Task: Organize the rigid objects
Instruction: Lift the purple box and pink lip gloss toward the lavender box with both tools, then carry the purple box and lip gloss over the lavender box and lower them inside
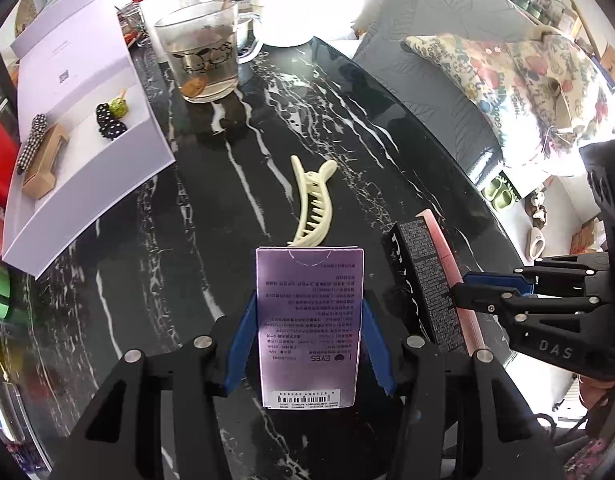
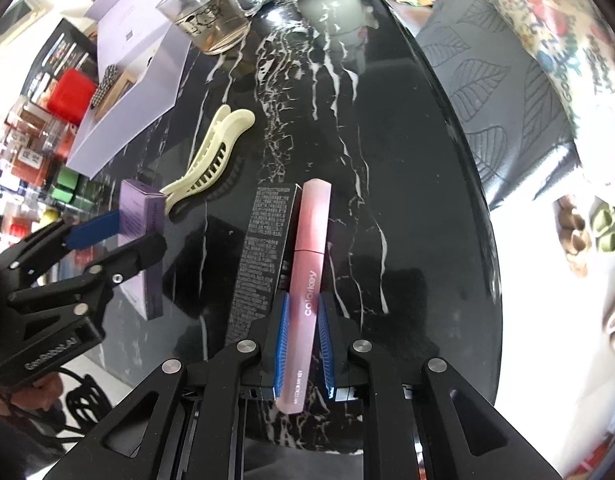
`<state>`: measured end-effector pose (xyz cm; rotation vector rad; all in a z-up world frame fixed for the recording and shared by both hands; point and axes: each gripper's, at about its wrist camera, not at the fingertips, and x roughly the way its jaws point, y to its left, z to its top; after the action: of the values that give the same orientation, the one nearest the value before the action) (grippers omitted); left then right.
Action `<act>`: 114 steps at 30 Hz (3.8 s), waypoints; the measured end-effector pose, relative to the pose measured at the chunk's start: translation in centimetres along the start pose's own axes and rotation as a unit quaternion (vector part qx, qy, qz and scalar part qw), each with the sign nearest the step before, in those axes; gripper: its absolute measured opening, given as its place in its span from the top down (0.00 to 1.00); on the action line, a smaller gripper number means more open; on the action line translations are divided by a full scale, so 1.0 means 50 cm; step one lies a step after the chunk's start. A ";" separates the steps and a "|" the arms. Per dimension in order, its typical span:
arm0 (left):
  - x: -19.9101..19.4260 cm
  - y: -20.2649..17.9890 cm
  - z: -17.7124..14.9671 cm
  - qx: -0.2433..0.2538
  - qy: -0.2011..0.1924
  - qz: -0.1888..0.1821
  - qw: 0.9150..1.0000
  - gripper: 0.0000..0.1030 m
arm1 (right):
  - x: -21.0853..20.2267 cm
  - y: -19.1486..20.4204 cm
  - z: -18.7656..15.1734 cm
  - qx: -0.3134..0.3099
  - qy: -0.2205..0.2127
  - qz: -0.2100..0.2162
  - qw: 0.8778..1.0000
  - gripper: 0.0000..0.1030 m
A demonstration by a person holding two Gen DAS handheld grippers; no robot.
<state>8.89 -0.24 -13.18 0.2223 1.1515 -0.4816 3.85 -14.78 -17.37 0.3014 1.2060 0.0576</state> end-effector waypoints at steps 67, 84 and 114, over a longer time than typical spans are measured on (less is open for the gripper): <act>-0.240 0.441 0.020 -0.096 -0.092 0.064 0.989 0.51 | -0.037 0.509 0.182 -0.172 -0.047 0.048 0.983 0.87; -0.199 0.509 0.140 -0.082 -0.102 0.061 0.990 0.51 | 0.000 0.528 0.310 -0.176 -0.050 0.040 0.982 0.87; -0.102 0.628 0.324 -0.115 -0.130 0.070 0.982 0.51 | 0.066 0.523 0.533 -0.178 -0.089 0.001 0.980 0.87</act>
<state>35.43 21.97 -4.40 0.0371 0.9188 -0.2415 32.73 5.66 -4.98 -0.0076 0.9957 0.2412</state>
